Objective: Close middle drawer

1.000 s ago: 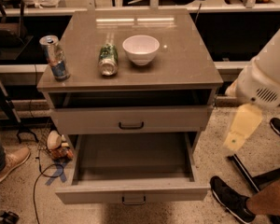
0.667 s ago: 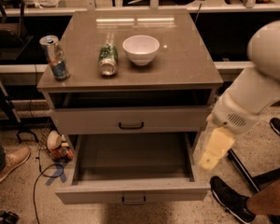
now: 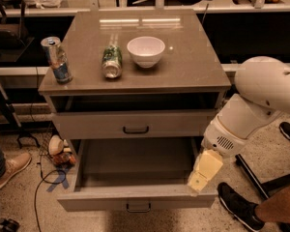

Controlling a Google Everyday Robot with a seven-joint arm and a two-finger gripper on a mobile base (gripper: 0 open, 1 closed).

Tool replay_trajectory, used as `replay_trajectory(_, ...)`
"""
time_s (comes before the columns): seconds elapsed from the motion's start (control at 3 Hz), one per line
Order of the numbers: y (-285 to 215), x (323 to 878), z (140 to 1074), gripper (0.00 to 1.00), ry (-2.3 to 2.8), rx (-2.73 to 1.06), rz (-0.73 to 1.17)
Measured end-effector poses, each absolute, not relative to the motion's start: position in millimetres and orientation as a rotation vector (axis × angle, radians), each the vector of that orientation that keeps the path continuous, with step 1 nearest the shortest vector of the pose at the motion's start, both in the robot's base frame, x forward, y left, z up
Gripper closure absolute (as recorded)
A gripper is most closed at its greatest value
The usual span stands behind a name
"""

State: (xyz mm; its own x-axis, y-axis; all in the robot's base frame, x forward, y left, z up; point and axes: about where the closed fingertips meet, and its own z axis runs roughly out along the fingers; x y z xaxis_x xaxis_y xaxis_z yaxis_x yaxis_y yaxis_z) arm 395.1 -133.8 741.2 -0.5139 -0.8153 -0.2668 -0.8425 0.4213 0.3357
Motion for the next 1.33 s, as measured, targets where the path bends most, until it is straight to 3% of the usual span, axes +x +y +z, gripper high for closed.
replay_trajectory(0.33, -132.3, 387.6, 690.1, 0.00, 2.712, -1.434, 0.701)
replay_trajectory(0.67, -140.5, 367.0, 607.5, 0.17, 2.898, -1.255, 0.775)
replay_trajectory(1.33, -160.3, 344.0, 490.0, 0.63, 3.091, -0.966, 0.888)
